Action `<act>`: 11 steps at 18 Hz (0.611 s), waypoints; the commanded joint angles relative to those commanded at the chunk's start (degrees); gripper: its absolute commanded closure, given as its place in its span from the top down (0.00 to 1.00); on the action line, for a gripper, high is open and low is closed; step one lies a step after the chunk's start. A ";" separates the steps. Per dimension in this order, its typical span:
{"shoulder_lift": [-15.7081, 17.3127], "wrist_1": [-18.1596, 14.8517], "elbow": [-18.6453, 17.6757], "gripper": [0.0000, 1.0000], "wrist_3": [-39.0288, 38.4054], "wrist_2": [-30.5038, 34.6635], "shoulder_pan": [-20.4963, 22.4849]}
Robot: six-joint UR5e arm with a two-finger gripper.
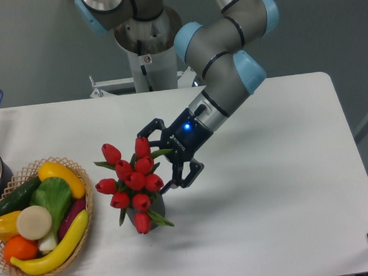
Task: Pick up the flowers from the vase
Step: 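Close the gripper around the tulip stems just below the blooms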
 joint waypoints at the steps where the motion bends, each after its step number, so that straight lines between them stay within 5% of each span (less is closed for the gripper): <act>1: 0.00 0.00 0.17 1.00 -0.09 0.00 -0.18; 8: -0.70 0.44 0.53 1.00 -0.35 0.00 -0.88; 11: -1.06 1.67 0.53 0.82 -0.44 0.00 -0.88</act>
